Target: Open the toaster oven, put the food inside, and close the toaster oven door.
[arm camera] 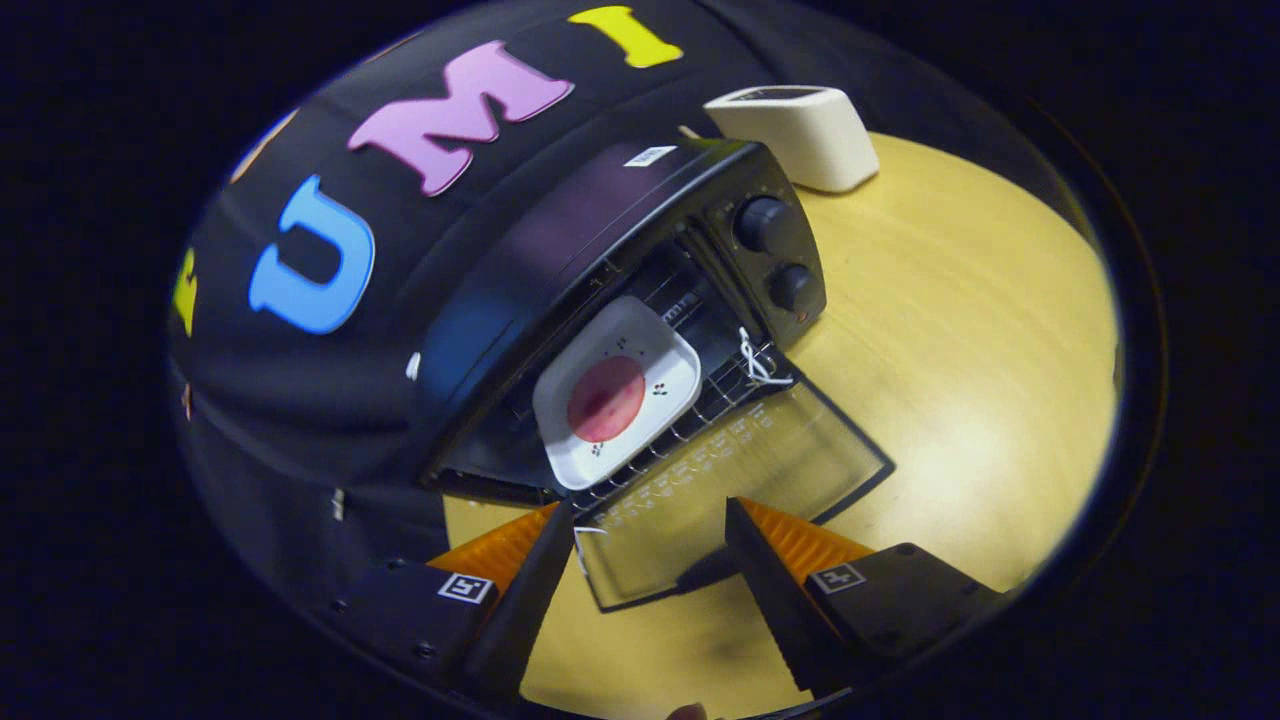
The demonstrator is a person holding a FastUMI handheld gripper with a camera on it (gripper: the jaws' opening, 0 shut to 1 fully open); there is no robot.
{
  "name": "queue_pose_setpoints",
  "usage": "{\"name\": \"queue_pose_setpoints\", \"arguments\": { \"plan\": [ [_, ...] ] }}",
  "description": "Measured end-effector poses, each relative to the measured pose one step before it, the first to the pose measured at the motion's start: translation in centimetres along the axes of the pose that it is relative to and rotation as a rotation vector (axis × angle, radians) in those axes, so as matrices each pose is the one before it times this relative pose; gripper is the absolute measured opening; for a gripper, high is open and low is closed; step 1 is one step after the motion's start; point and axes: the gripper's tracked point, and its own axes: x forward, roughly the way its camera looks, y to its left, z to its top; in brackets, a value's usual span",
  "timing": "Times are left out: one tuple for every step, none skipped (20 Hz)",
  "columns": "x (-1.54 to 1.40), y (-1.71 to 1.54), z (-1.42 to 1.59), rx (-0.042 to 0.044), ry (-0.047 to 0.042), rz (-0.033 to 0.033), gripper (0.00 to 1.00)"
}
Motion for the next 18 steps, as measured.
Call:
{"name": "queue_pose_setpoints", "arguments": {
  "plan": [
    [-0.665, -0.257, -0.381, -0.08354, 0.00175, -0.00136, 0.98],
    [-0.630, -0.544, -0.826, -0.08315, 0.01873, -0.00952, 0.98],
    [-0.437, -0.432, -1.031, -0.06246, 0.02469, -0.01170, 0.98],
    [-0.286, -0.216, -1.097, -0.05784, 0.02636, -0.00665, 0.98],
    [-0.230, -0.112, -1.088, -0.05271, 0.02414, -0.00331, 0.99],
    [0.004, -0.190, -0.983, -0.04879, 0.01680, -0.00901, 0.99],
    [0.150, -0.040, -0.941, -0.04544, 0.01504, -0.01256, 0.99],
    [0.242, -0.063, -0.674, -0.03917, 0.01304, -0.00899, 0.99],
    [0.307, 0.220, -0.859, -0.02570, 0.01401, -0.00490, 0.99],
    [0.505, 0.108, -0.736, -0.01955, 0.02059, -0.00443, 0.99],
    [0.525, 0.133, -0.546, -0.01169, 0.01610, -0.00557, 0.99],
    [0.617, -0.038, -0.517, -0.01387, 0.01494, -0.00922, 0.99],
    [0.655, 0.031, -0.437, -0.01583, 0.01443, -0.01210, 0.99],
    [0.754, -0.130, -0.416, -0.01815, 0.01455, -0.01304, 1.00],
    [0.724, -0.096, -0.420, -0.02231, 0.01168, -0.01547, 0.99],
    [0.679, -0.136, -0.276, -0.02459, 0.00512, -0.01632, 0.99],
    [0.745, 0.030, -0.206, -0.02136, 0.00168, -0.01470, 0.99],
    [0.503, -0.003, -0.105, -0.01335, 0.00607, -0.01115, 0.99]
  ]
}}
